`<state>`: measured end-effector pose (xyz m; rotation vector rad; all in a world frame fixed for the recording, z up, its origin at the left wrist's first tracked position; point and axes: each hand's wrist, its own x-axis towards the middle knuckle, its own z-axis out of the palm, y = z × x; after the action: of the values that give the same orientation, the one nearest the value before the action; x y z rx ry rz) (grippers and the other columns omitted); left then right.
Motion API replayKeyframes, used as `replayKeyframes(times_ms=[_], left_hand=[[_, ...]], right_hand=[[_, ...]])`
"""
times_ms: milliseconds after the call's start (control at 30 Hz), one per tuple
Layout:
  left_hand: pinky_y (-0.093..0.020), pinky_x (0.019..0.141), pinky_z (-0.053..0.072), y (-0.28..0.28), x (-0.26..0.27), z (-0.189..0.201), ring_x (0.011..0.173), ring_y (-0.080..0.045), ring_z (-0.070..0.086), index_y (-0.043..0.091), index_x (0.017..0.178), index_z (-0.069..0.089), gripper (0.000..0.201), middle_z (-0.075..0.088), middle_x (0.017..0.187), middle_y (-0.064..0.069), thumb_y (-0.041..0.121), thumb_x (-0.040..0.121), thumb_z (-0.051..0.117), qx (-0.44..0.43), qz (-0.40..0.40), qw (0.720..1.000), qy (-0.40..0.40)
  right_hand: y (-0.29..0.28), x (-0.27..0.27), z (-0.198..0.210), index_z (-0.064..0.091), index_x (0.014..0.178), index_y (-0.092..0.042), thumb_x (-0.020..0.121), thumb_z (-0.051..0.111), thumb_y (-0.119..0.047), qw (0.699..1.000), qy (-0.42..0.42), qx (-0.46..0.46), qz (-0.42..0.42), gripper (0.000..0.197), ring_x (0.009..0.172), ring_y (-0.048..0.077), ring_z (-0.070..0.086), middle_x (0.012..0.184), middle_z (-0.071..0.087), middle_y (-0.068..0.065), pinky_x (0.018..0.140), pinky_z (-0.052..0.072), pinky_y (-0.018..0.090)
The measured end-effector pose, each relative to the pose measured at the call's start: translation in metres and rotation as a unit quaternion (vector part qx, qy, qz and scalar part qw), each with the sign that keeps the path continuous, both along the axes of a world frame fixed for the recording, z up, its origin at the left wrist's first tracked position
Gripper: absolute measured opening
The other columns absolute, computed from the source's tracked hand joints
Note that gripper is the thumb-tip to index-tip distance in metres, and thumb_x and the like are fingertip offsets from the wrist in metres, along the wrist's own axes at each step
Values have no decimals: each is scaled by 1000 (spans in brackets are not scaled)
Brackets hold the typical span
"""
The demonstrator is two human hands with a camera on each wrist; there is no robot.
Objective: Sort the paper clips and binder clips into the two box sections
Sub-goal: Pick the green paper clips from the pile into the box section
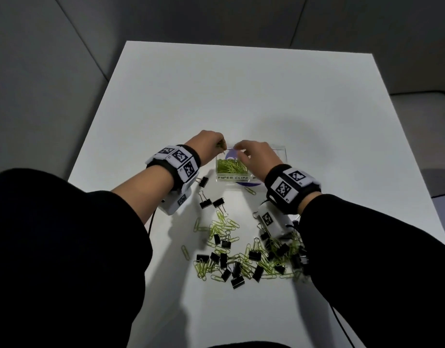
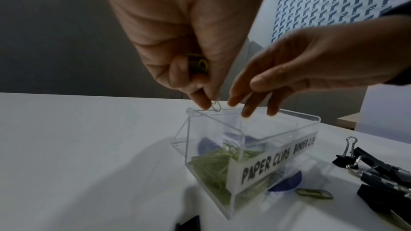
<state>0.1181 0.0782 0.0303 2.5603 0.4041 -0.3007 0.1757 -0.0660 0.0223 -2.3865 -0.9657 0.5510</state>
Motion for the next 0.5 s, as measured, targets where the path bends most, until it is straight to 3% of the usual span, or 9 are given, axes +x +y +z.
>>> replayKeyframes(times_ms=[133,233,400,500], left_hand=[[-30,94,43,-14,10,-3,110,-25,57,5,112,63,24,64,117,-13,11,91,52,15,-53,998,15],[-30,93,43,-23,7,-3,112,-22,56,11,116,62,29,62,121,-8,17,88,58,28,-97,994,37],[-29,83,43,-28,-26,7,109,-16,55,24,115,62,25,56,122,3,27,93,51,88,-133,986,-40],[-24,77,43,-29,-59,2,103,-14,57,24,114,62,25,59,117,4,23,94,47,96,-163,981,-41]], right_hand=[[-25,-1,8,66,99,-5,92,48,-14,998,-57,37,10,21,86,26,63,95,70,12,78,49,35],[-41,-11,-1,67,95,-5,93,48,-17,993,-48,-55,92,22,83,27,64,90,71,12,74,48,31],[-50,-32,-28,60,120,-10,93,50,-11,967,-77,-164,180,29,114,25,57,130,58,7,99,47,36],[-52,-46,-36,57,119,-4,87,54,-3,934,-135,-235,232,32,121,30,51,138,49,12,100,47,40]])
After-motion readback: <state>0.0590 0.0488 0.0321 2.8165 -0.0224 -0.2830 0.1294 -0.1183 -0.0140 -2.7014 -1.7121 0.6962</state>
